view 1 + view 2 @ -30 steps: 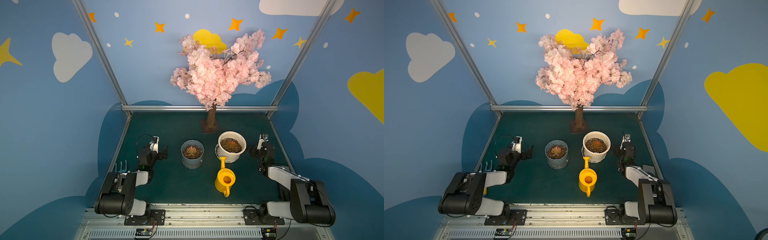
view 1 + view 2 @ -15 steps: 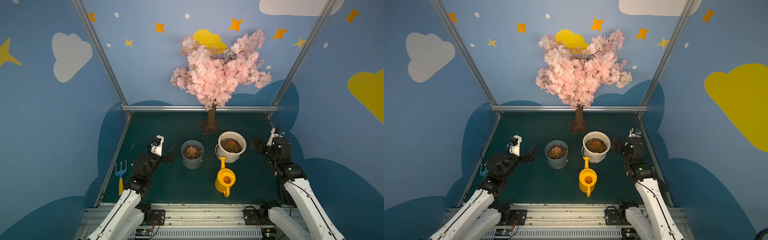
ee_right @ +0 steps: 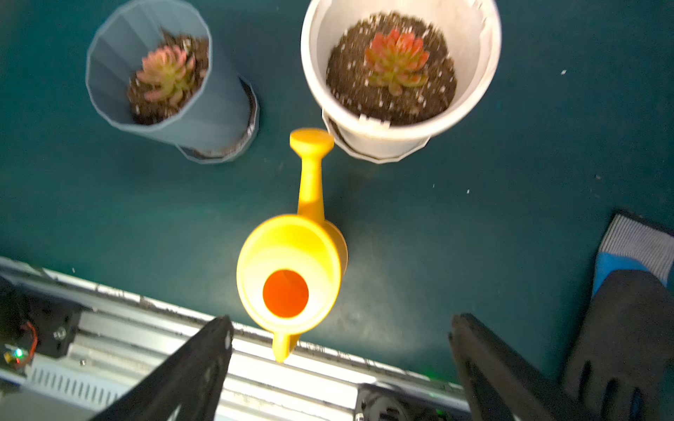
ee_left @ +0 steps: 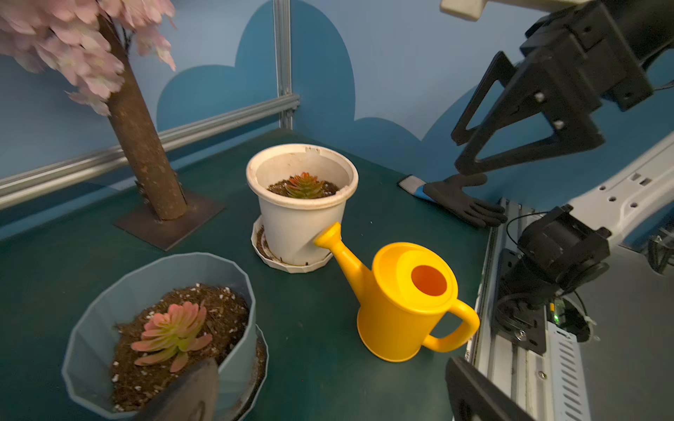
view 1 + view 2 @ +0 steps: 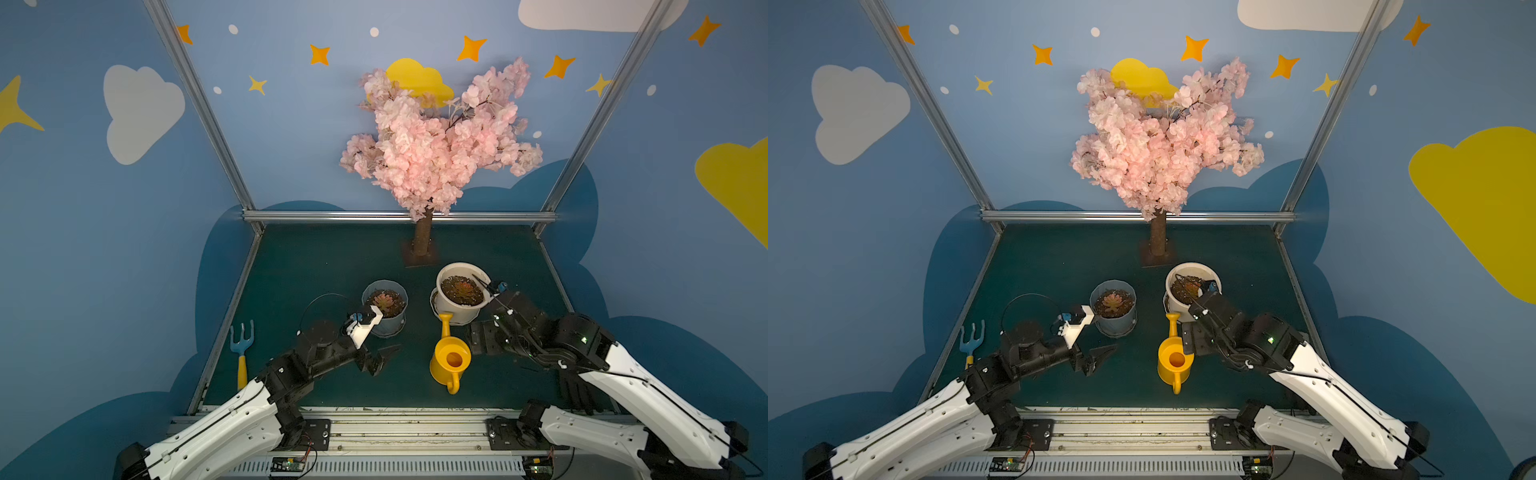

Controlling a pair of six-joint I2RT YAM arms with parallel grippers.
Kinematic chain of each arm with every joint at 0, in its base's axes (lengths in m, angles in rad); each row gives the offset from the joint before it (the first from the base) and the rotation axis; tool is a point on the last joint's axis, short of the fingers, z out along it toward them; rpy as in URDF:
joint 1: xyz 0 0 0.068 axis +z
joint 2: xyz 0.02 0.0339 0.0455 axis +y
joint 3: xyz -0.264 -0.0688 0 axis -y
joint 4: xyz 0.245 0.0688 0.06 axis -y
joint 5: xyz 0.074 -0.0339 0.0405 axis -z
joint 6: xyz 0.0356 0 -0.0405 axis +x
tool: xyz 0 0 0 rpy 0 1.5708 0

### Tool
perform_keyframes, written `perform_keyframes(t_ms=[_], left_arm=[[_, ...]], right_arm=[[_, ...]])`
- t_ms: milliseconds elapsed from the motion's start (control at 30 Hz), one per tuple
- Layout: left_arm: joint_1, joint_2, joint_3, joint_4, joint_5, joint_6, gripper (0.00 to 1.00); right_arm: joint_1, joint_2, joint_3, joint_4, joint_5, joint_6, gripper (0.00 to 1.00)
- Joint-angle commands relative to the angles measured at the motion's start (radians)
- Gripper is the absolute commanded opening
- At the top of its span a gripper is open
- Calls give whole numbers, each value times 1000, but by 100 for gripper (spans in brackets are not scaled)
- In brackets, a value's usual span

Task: Water the succulent around the soil edge
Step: Pick up the watering can from the center of the board.

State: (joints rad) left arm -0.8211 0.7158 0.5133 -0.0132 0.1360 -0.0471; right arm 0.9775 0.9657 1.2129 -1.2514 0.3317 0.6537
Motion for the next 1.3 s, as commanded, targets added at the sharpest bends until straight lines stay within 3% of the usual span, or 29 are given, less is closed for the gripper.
perform_keyframes(t_ms=[0, 167, 300, 767, 933, 1100, 1267], left_arm=[[-6, 4, -25, 31, 63, -19, 100], [-5, 5, -81, 75, 101, 5, 100], [-15, 11, -98, 85, 108, 15, 100], [-26, 29, -108, 82, 99, 50, 100], [-26, 29, -108, 85, 93, 54, 100], [-26, 29, -109, 78, 76, 65, 100], [-25, 37, -107, 78, 76, 68, 100]], right_arm=[[72, -35, -28, -120, 5, 109, 98], [153, -86, -182, -12, -29, 174, 97], [175, -105, -318, 183, -73, 164, 97], [237, -101, -493, 380, -133, 197, 94], [264, -67, -549, 416, -83, 204, 91], [346, -71, -666, 546, 90, 245, 75], [441, -61, -691, 579, 242, 268, 69]])
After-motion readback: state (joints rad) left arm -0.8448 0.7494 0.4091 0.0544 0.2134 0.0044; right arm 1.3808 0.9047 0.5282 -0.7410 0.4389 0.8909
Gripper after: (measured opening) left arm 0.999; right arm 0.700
